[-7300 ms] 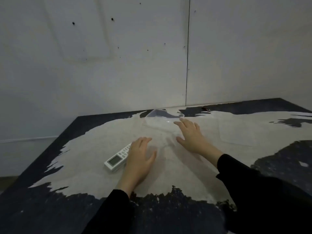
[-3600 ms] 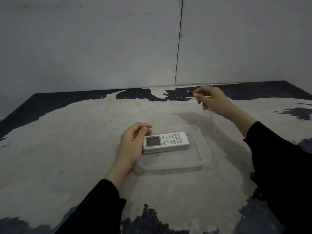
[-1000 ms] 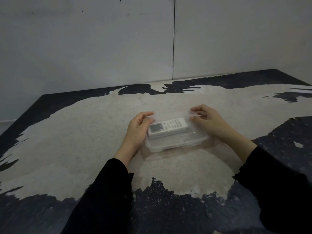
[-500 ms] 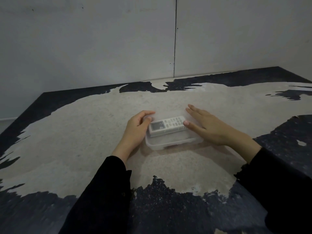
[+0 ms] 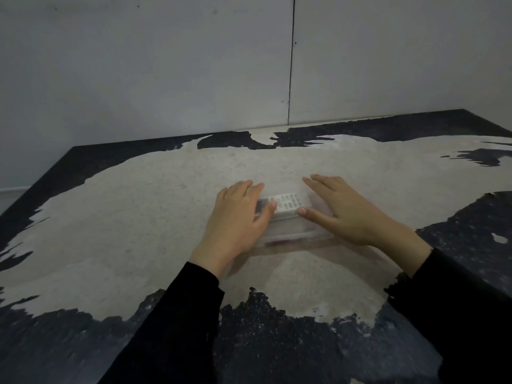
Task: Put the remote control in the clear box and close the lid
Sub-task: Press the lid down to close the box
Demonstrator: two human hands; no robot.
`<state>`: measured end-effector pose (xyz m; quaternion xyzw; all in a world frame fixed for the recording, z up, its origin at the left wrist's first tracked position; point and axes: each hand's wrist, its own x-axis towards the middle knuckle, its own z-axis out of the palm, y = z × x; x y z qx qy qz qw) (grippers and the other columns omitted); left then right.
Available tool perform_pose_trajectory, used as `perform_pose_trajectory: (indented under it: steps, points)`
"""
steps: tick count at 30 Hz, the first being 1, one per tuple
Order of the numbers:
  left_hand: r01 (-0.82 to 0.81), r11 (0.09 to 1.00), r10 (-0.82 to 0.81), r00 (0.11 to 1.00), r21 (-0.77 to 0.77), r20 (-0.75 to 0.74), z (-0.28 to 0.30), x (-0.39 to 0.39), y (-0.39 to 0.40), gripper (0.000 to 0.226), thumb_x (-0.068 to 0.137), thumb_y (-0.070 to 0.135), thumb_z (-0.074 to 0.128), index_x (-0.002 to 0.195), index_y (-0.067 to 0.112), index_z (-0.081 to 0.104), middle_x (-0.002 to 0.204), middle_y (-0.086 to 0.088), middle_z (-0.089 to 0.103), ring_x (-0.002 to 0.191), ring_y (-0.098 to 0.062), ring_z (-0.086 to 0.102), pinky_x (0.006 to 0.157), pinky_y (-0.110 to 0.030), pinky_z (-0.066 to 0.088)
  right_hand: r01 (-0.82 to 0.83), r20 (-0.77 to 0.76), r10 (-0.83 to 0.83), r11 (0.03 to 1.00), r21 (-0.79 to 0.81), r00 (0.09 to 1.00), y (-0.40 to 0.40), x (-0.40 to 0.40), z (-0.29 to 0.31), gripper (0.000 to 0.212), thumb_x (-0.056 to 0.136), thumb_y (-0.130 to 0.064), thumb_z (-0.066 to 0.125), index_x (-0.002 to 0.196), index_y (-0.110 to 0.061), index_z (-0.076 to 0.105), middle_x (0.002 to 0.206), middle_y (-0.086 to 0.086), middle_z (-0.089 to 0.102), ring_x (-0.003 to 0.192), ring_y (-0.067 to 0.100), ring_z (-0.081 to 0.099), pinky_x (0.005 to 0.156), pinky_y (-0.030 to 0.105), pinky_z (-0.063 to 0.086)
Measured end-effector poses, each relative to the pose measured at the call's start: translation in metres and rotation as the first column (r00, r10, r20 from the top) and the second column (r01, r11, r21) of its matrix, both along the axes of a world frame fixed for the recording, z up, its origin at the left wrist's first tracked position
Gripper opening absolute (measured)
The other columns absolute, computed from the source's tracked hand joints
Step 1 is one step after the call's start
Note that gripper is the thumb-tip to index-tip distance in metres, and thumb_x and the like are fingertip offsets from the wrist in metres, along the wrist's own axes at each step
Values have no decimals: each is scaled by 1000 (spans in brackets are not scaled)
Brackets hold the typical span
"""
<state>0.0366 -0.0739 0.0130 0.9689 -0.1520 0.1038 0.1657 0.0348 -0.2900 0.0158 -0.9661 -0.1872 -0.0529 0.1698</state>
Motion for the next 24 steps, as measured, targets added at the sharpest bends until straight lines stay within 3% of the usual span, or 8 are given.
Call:
perform_pose_trajectory:
  steps: [7, 11, 14, 18, 20, 22, 24]
  points:
    - [33, 999, -32, 996, 12, -88, 0, -1, 1, 59, 94, 48, 25, 144, 17, 26, 154, -6, 27, 142, -21, 20, 117, -40, 16, -14, -130, 7, 999, -50, 991, 3, -2, -2, 100, 69, -82, 14, 148, -21, 9, 159, 3, 5, 144, 18, 2, 116, 40, 13]
    - [55, 963, -91, 988, -263, -127, 3, 7, 9, 58, 92, 45, 26, 134, 11, 46, 145, -8, 45, 134, -21, 36, 114, -35, 24, -28, -171, 11, 995, -98, 985, 2, -2, 4, 104, 65, -84, 12, 148, -22, 5, 160, 3, 1, 145, 18, 0, 116, 41, 11]
    - [39, 889, -110, 985, -455, -132, 3, 9, 11, 40, 97, 27, 35, 121, 6, 58, 131, -10, 57, 123, -19, 48, 101, -19, 29, -63, -255, 39, 994, -86, 966, 0, -3, 8, 107, 66, -87, 22, 148, -22, 0, 160, 2, -7, 145, 17, -7, 117, 41, 6]
    - [-50, 808, -53, 986, -587, -158, 1, 10, 11, 31, 95, 18, 42, 114, 7, 63, 124, -8, 62, 116, -16, 54, 88, -2, 34, -77, -321, 42, 992, -98, 946, -1, 0, 9, 114, 63, -87, 34, 148, -24, -7, 158, 1, -17, 144, 17, -15, 117, 42, 1]
    - [-72, 834, -19, 987, -547, -157, 3, 11, 7, 34, 94, 22, 41, 114, 6, 63, 125, -10, 62, 118, -20, 53, 95, -12, 36, -82, -336, 41, 991, -108, 941, -1, 0, 8, 116, 61, -89, 34, 147, -24, -8, 158, 1, -18, 144, 17, -16, 117, 42, 0]
    - [-51, 934, 3, 991, -354, -135, 3, 8, -1, 52, 89, 38, 35, 123, 4, 55, 134, -13, 55, 127, -24, 46, 108, -30, 32, -81, -336, 39, 990, -112, 941, 1, -1, 12, 114, 62, -87, 34, 148, -23, -4, 159, 3, -12, 145, 18, -11, 117, 41, 3]
    - [-34, 993, 19, 991, -113, -135, -3, 1, -11, 71, 87, 51, 26, 139, 3, 34, 151, -15, 33, 143, -25, 23, 118, -40, 18, -51, -304, 16, 993, -108, 953, 5, 2, 22, 107, 65, -81, 31, 148, -18, 10, 159, 9, 6, 145, 23, 8, 116, 42, 13]
